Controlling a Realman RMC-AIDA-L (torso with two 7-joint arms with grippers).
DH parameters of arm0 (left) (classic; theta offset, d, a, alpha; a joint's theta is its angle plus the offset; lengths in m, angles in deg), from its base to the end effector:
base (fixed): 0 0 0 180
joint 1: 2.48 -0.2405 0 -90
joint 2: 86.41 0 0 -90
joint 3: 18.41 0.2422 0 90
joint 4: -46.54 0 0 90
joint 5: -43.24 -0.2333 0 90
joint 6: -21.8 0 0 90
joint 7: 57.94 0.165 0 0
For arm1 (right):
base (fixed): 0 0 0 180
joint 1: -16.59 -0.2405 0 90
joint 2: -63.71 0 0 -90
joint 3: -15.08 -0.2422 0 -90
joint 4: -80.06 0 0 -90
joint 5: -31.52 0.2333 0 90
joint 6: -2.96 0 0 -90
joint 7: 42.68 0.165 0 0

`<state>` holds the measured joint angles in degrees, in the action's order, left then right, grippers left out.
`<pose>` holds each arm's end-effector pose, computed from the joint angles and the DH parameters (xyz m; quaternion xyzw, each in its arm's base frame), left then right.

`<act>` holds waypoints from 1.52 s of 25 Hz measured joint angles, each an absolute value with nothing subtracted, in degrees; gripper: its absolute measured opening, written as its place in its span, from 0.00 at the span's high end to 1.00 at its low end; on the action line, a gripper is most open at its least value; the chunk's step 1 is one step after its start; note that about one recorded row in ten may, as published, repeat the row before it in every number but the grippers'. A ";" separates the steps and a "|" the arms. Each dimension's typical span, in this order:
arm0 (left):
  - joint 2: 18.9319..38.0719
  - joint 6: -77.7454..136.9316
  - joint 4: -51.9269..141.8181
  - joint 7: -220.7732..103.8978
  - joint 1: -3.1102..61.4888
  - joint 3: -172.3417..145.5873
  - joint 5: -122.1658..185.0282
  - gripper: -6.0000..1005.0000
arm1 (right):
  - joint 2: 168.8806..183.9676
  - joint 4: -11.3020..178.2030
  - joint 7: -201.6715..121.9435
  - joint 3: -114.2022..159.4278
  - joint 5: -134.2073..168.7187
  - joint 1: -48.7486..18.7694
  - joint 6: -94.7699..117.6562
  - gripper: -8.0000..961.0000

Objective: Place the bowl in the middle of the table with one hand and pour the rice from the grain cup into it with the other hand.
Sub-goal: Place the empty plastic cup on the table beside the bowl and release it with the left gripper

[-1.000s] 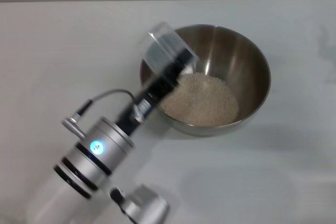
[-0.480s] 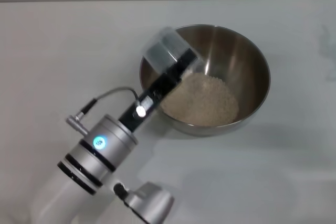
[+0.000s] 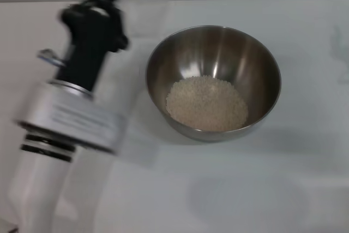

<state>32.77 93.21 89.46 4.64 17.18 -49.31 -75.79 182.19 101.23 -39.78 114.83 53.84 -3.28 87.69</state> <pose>-0.1797 0.3253 -0.0806 -0.6961 0.1330 -0.1734 0.6839 0.2752 0.3533 0.0603 -0.5840 0.0519 0.4256 0.6893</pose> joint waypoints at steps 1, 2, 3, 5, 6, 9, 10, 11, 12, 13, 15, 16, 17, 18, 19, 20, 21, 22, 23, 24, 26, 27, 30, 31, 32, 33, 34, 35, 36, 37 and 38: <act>32.77 93.21 89.46 4.64 17.18 -49.31 -75.79 0.97 | 182.19 101.24 -39.78 114.83 53.84 -3.34 87.69 0.63; 32.76 93.09 89.19 0.10 17.10 -50.32 -74.19 0.97 | 182.19 101.22 -39.78 114.83 53.85 -3.42 87.69 0.63; 32.77 92.26 87.93 -8.47 17.12 -51.84 -70.60 0.97 | 182.19 101.19 -39.78 114.83 53.85 -3.52 87.69 0.63; 32.69 90.62 86.30 -16.11 17.52 -53.01 -67.11 0.97 | 182.19 101.04 -39.78 114.83 53.85 -3.68 87.69 0.63; 32.69 90.62 86.30 -16.11 17.52 -53.01 -67.11 0.97 | 182.19 101.04 -39.78 114.83 53.85 -3.68 87.69 0.63; 32.54 84.55 82.68 -28.56 18.44 -55.15 -63.57 0.97 | 182.19 101.00 -39.78 114.83 53.85 -3.87 87.69 0.63; 32.60 82.26 81.59 -31.54 18.73 -55.90 -63.41 0.97 | 182.19 100.99 -39.78 114.83 53.85 -3.91 87.69 0.63; 32.60 82.26 81.59 -31.54 18.73 -55.90 -63.41 0.97 | 182.19 100.98 -39.78 114.83 53.85 -3.98 87.69 0.63; 32.60 82.26 81.59 -31.54 18.73 -55.90 -63.41 0.97 | 182.19 100.97 -39.78 114.83 53.85 -4.02 87.69 0.63; 32.66 78.40 80.23 -35.10 19.21 -56.66 -63.35 0.97 | 182.19 100.97 -39.78 114.83 53.85 -4.06 87.69 0.63; 32.67 75.51 79.96 -36.22 19.40 -57.18 -63.33 0.97 | 182.19 100.95 -39.78 114.83 53.85 -4.20 87.68 0.63; 32.67 75.51 79.96 -36.22 19.40 -57.18 -63.33 0.97 | 182.19 100.93 -39.78 114.83 53.85 -4.24 87.66 0.63; 32.67 75.51 79.96 -36.22 19.40 -57.18 -63.33 0.97 | 182.18 100.91 -39.78 114.83 53.85 -4.29 87.63 0.63; 32.70 73.52 79.51 -36.43 19.58 -57.90 -63.33 0.97 | 182.16 100.88 -39.78 114.83 53.85 -4.34 87.58 0.63; 32.71 73.14 79.46 -36.47 19.62 -57.96 -63.33 0.97 | 182.15 100.87 -39.79 114.83 53.85 -4.37 87.55 0.63; 32.73 72.80 79.41 -36.50 19.64 -58.01 -63.32 0.97 | 182.12 100.82 -39.79 114.83 53.85 -4.41 87.52 0.63; 32.73 72.80 79.41 -36.50 19.64 -58.01 -63.32 0.97 | 182.12 100.82 -39.79 114.83 53.85 -4.41 87.52 0.63; 32.76 72.04 79.37 -36.57 19.65 -58.09 -63.26 0.97 | 182.09 100.80 -39.80 114.84 53.85 -4.41 87.52 0.63; 32.76 71.38 79.20 -36.63 19.66 -58.18 -63.14 0.97 | 182.06 100.78 -39.80 114.83 53.85 -4.41 87.51 0.63; 32.76 71.21 79.14 -36.65 19.66 -58.19 -63.09 0.97 | 182.04 100.77 -39.81 114.83 53.85 -4.42 87.51 0.63; 32.76 70.96 78.91 -36.70 19.67 -58.20 -62.92 0.97 | 182.04 100.77 -39.81 114.83 53.85 -4.42 87.51 0.63; 32.76 70.82 78.83 -36.72 19.68 -58.21 -62.86 0.97 | 182.03 100.77 -39.82 114.83 53.85 -4.42 87.51 0.63; 32.77 70.30 78.59 -36.78 19.75 -58.22 -62.78 0.97 | 182.01 100.73 -39.84 114.83 53.85 -4.42 87.52 0.63; 32.76 70.17 78.55 -36.80 19.75 -58.22 -62.76 0.97 | 182.01 100.73 -39.84 114.83 53.85 -4.42 87.52 0.63; 32.76 70.17 78.55 -36.80 19.75 -58.22 -62.76 0.97 | 182.01 100.70 -39.84 114.83 53.85 -4.42 87.55 0.63; 32.75 70.00 78.50 -36.81 19.75 -58.23 -62.75 0.97 | 182.01 100.68 -39.85 114.84 53.85 -4.42 87.56 0.63; 32.73 69.76 78.46 -36.83 19.75 -58.23 -62.74 0.97 | 182.01 100.68 -39.85 114.83 53.85 -4.40 87.57 0.63; 32.73 69.76 78.46 -36.83 19.75 -58.23 -62.74 0.97 | 182.01 100.68 -39.85 114.83 53.85 -4.37 87.58 0.63; 32.68 69.09 78.38 -37.25 19.76 -58.22 -62.74 0.97 | 182.01 100.68 -39.86 114.83 53.85 -4.33 87.59 0.63; 32.66 68.97 78.34 -37.52 19.76 -58.23 -62.74 0.97 | 182.01 100.68 -39.86 114.83 53.85 -4.28 87.60 0.63; 32.64 68.85 78.31 -37.78 19.76 -58.23 -62.74 0.96 | 182.01 100.68 -39.87 114.83 53.85 -4.23 87.60 0.63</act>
